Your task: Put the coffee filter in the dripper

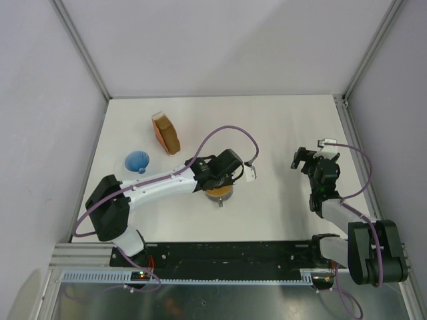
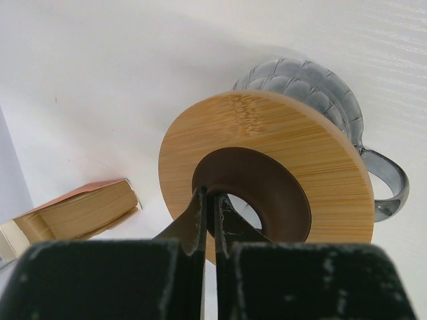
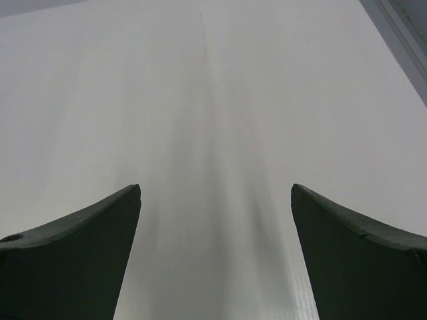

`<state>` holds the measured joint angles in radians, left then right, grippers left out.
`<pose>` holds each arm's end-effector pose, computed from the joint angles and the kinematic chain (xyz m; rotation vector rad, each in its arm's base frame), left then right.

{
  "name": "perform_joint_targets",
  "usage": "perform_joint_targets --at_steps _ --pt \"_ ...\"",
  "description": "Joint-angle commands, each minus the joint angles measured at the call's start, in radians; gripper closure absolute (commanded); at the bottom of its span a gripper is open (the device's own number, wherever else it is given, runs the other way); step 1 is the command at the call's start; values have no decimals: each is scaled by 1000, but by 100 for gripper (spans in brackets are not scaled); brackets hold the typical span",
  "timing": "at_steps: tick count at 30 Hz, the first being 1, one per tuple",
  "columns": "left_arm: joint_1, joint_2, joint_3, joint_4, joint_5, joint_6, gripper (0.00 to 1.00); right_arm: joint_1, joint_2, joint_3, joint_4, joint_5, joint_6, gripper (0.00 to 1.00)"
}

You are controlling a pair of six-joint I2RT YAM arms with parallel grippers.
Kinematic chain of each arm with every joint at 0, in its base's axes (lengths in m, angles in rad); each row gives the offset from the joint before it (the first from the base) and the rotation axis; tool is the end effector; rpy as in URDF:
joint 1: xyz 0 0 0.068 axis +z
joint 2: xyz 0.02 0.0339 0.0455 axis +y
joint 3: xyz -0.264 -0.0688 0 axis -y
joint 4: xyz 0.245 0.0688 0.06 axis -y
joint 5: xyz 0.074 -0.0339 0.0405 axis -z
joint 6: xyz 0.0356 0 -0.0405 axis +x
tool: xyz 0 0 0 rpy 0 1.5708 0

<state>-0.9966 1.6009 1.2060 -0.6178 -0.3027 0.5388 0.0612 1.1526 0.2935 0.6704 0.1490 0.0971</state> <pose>0.1905 -0.2750 0.2469 1.6742 1.8934 0.2109 0.2254 0.0085 0.1879 0.1398 1.7518 -0.0158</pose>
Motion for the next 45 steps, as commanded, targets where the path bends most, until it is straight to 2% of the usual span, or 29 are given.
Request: perform_joint_targets --at_steps 1,4,7,24,34,38,40,43,45 --pt "-7 2 21 14 16 -10 96 -6 3 1 44 1 7 1" --pt "-7 -6 22 14 29 -14 76 -8 3 1 46 0 8 1" --pt "-7 -19 25 13 27 -11 66 -8 4 1 48 -2 9 1" --pt "-5 -82 52 10 -16 21 52 -12 6 1 48 -19 13 1" --pt "0 -120 91 -50 32 36 45 -16 8 1 49 -27 14 1" --pt "70 -153 146 -92 125 5 43 -16 9 1 50 -29 13 1" --pt "152 -170 172 -97 180 -29 40 -15 7 1 49 -28 13 1" --pt "334 -197 205 -96 265 -91 39 -17 3 1 46 -30 16 1" --pt "462 -213 218 -94 324 -124 34 -18 -1 1 45 -35 18 1"
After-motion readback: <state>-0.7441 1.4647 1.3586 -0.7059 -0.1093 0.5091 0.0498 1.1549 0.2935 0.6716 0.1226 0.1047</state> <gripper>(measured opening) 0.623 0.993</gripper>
